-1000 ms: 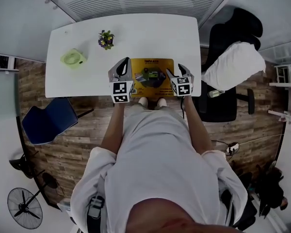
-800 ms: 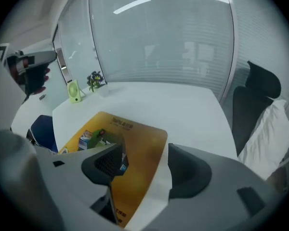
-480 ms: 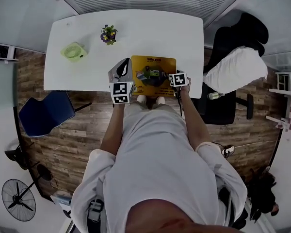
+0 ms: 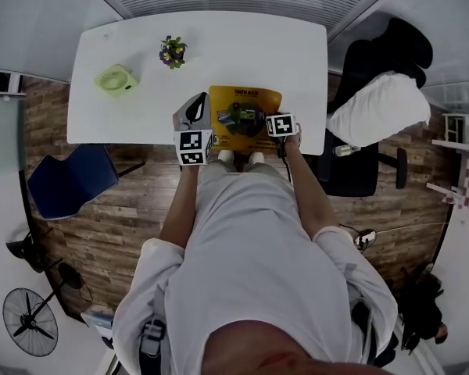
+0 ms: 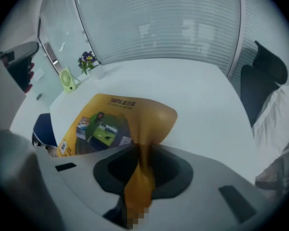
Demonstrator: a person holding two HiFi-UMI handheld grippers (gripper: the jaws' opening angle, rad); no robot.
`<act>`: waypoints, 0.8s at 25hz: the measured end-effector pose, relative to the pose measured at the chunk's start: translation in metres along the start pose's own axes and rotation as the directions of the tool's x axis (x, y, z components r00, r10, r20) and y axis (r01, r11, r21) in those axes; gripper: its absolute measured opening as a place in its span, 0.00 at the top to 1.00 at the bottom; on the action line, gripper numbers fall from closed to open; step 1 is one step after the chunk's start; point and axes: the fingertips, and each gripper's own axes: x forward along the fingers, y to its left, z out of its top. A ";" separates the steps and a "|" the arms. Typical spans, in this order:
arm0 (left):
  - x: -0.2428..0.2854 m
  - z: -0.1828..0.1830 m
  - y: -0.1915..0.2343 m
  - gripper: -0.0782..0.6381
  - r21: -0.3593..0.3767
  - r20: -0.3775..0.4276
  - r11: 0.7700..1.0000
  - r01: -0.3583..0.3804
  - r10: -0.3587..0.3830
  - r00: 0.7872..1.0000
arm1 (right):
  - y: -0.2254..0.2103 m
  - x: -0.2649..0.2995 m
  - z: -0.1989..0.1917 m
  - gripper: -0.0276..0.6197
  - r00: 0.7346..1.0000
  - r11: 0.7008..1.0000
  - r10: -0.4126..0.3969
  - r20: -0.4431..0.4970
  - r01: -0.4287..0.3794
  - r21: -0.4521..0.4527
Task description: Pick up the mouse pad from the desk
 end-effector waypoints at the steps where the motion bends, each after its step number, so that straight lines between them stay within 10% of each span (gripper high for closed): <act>1: 0.000 -0.001 0.000 0.90 0.000 -0.003 1.000 0.003 -0.003 1.000 | 0.006 0.000 0.000 0.86 1.000 1.000 0.028 0.000 -0.028 0.001; 10: 0.001 -0.006 -0.002 0.90 -0.007 -0.014 1.000 0.022 -0.022 1.000 | 0.019 -0.034 0.010 0.88 0.962 0.983 0.181 0.202 -0.179 -0.031; 20: -0.007 -0.014 0.004 0.90 -0.019 -0.015 0.999 0.045 -0.045 0.999 | 0.055 -0.116 0.068 0.89 0.800 0.949 0.315 0.511 -0.285 -0.139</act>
